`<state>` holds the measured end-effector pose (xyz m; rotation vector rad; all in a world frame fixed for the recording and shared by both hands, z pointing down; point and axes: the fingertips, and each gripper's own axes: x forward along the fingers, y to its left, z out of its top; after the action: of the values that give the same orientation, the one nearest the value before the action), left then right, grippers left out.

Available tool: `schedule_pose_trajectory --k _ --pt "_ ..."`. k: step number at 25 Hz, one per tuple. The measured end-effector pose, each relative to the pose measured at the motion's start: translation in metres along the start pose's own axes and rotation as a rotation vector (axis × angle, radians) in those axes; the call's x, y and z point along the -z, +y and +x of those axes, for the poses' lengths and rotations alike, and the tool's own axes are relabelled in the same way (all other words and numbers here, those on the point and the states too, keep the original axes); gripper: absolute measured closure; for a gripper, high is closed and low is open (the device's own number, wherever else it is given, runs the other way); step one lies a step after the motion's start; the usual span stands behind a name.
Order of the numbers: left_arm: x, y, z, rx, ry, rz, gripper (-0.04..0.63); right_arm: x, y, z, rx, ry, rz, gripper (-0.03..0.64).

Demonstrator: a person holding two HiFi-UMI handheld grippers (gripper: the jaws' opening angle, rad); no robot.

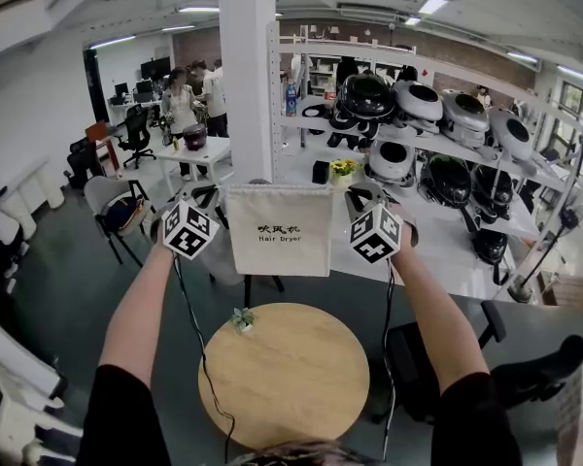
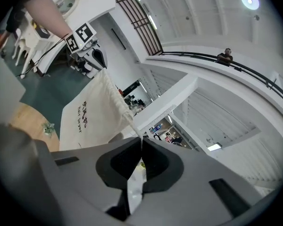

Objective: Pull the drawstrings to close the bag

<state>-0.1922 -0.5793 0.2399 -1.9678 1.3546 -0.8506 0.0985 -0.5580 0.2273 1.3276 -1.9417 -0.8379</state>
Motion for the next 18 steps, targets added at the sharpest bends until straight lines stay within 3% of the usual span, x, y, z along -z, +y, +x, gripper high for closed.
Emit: schedule_pose_trajectory --k 18 --pt "0.006 0.017 -0.005 -0.081 -0.046 -0.155 0.575 0.014 -0.006 0.003 -0.001 -0.022 0.241 0.612"
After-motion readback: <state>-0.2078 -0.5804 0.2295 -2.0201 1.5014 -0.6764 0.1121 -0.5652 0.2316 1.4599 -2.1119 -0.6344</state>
